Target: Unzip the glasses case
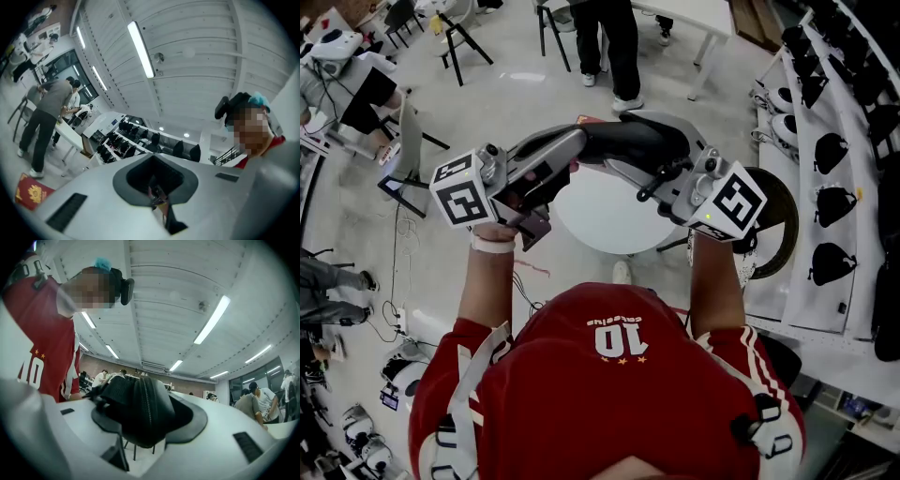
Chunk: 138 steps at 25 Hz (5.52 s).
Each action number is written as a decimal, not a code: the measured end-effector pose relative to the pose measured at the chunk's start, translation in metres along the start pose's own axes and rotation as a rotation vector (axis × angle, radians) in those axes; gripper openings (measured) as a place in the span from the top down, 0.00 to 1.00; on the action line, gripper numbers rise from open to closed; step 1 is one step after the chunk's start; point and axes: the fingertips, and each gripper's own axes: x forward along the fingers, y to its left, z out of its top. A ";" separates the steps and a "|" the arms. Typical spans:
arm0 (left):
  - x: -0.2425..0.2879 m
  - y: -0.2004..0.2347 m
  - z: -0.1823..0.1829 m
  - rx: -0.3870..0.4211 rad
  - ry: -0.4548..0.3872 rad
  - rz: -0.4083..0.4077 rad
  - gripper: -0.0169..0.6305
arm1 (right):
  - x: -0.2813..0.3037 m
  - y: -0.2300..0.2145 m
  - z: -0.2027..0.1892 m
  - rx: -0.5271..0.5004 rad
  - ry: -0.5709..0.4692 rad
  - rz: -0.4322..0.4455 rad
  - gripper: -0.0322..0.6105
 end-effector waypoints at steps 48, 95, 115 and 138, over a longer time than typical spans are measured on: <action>0.036 -0.003 -0.058 0.099 0.286 0.124 0.96 | 0.018 -0.013 -0.099 -0.549 0.693 -0.151 0.62; 0.079 0.029 -0.048 0.142 0.269 0.122 0.96 | -0.077 -0.061 -0.135 -0.272 0.665 -0.290 0.63; 0.115 0.078 -0.118 0.414 0.532 0.400 0.96 | -0.115 -0.083 -0.202 -0.281 1.035 -0.288 0.64; 0.114 0.110 -0.116 0.314 0.366 0.446 0.96 | -0.136 -0.092 -0.216 -0.333 0.909 -0.259 0.58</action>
